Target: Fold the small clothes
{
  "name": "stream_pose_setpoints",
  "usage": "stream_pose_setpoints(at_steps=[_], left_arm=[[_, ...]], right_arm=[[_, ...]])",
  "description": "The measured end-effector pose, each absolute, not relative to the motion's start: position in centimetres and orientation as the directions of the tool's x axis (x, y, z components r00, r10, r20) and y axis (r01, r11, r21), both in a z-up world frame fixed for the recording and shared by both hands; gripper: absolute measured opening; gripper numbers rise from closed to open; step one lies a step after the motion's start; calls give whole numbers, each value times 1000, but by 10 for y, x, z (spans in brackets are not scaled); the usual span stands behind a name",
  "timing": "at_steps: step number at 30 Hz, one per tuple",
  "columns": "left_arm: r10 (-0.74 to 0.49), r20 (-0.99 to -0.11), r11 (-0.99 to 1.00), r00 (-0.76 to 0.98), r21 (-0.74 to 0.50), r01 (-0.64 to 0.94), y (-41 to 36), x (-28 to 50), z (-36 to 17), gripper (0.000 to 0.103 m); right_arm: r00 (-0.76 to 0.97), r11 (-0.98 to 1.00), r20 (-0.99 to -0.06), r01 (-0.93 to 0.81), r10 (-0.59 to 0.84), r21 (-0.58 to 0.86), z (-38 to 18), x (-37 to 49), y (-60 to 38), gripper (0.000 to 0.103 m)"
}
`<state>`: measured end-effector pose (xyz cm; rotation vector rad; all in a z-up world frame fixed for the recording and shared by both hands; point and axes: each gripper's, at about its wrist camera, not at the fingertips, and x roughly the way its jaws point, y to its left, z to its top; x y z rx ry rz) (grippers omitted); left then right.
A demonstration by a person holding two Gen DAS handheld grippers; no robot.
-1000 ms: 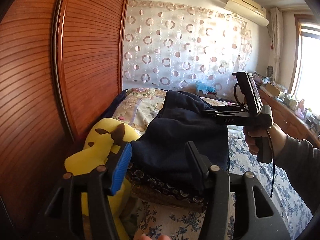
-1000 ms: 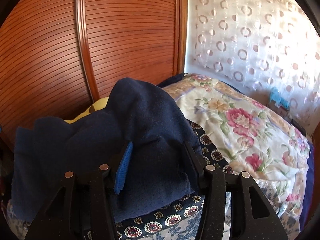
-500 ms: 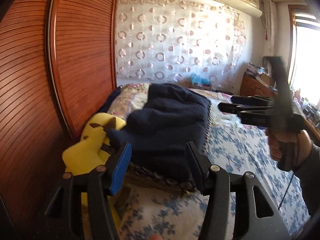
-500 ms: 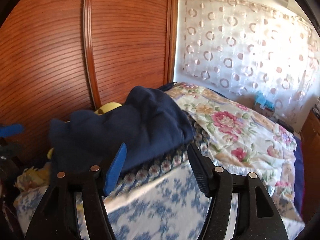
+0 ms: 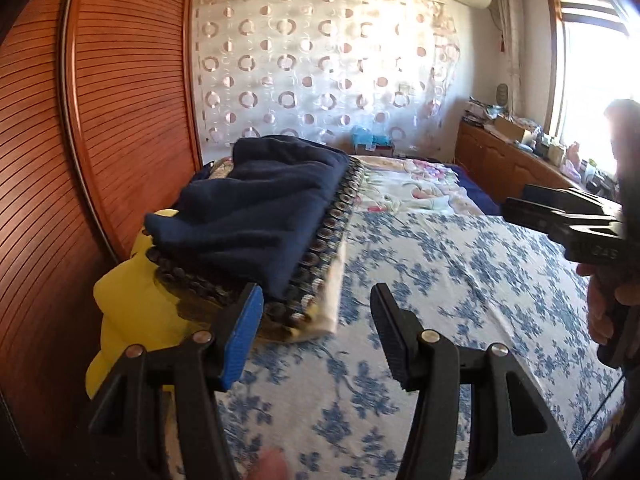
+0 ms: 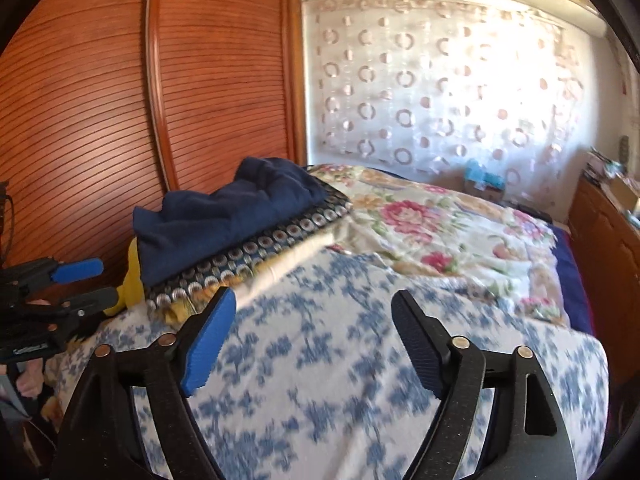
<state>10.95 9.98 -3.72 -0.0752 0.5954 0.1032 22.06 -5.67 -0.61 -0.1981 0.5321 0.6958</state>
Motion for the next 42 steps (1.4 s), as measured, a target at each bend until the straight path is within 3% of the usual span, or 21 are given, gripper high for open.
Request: stream_pose_setpoints(at_steps=[3, 14, 26, 32, 42], left_arm=[[15, -558, 996, 829, -66, -63, 85, 109, -35, 55], [6, -539, 999, 842, -28, -25, 37, 95, -24, 56], [-9, -461, 1000, 888, -29, -5, 9, 75, 26, 56], [1, -425, 1000, 905, -24, -13, 10, 67, 42, 56], [6, -424, 1000, 905, -22, -17, 11, 66, 43, 56]], right_arm=[[673, 785, -518, -619, 528, -4, -6, 205, -79, 87], [762, 874, -483, -486, 432, 14, -3, 158, -146, 88], [864, 937, -381, -350, 329, 17, 46, 110, -207, 90], [883, 942, -340, -334, 323, 29, 60, 101, -221, 90], [883, 944, -346, -328, 317, 27, 58, 100, -223, 90]])
